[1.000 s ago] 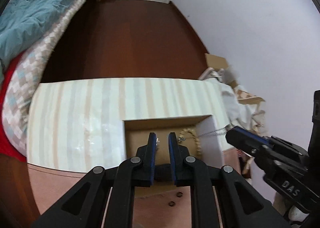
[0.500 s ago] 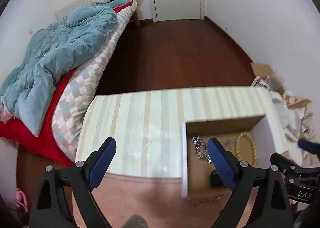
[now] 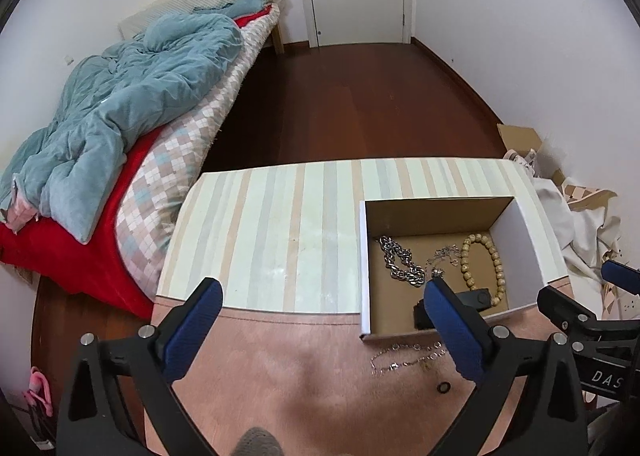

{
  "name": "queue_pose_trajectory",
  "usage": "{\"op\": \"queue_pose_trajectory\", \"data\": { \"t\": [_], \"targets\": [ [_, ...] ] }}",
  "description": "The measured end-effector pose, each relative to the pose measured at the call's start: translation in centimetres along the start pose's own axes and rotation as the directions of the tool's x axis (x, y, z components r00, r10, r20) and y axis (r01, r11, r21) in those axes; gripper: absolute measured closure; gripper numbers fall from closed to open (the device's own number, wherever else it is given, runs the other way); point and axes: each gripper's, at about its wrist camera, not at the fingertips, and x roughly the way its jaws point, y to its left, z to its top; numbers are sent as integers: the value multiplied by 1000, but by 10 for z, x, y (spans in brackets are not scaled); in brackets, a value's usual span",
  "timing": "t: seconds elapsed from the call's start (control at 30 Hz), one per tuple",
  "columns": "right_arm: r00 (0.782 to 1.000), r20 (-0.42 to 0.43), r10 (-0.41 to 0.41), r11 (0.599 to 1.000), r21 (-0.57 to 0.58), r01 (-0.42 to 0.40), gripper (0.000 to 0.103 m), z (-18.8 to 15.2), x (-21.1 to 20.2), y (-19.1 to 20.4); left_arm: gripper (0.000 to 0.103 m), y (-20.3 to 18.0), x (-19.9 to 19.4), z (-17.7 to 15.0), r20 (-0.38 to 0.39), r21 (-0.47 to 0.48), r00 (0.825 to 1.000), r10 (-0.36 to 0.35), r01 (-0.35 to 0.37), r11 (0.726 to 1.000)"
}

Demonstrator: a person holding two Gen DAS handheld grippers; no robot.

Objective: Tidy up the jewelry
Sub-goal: 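Open and lift both grippers back out of the box, then lower the open right gripper and grasp a black ring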

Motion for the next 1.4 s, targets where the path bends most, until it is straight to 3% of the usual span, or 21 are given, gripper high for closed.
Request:
{"op": "queue_pose_trajectory", "data": {
  "t": [0.67, 1.0, 1.13, 1.2, 1.33, 1.37, 1.4],
  "targets": [
    [978, 201, -55, 998, -11, 58, 0, -41, -136, 13, 0, 7, -123, -32, 158, -13, 987, -3, 5, 1000],
    [967, 252, -28, 1000, 8, 27, 0, -65, -185, 24, 0, 18, -159, -50, 187, -31, 982, 11, -5, 1000],
    [970, 244, 5, 1000, 27, -12, 0, -76, -186, 23, 0, 22, -159, -61, 192, -43, 981, 39, -31, 999],
    [976, 215, 29, 999, 36, -37, 0, -83, -172, 20, 0, 25, -152, -69, 193, -59, 978, 85, -75, 995],
    [985, 165, 55, 996, 56, -65, 1, -103, -133, 13, 0, 33, -114, -87, 118, -73, 980, 162, -154, 985],
    [986, 154, 63, 996, 56, -73, 7, -108, -122, 12, 0, 35, -105, -90, 95, -77, 980, 172, -165, 983],
    [987, 138, 81, 994, 57, -90, 22, -112, -109, 11, 0, 36, -91, -95, 63, -80, 981, 181, -176, 981]
  ]
}}
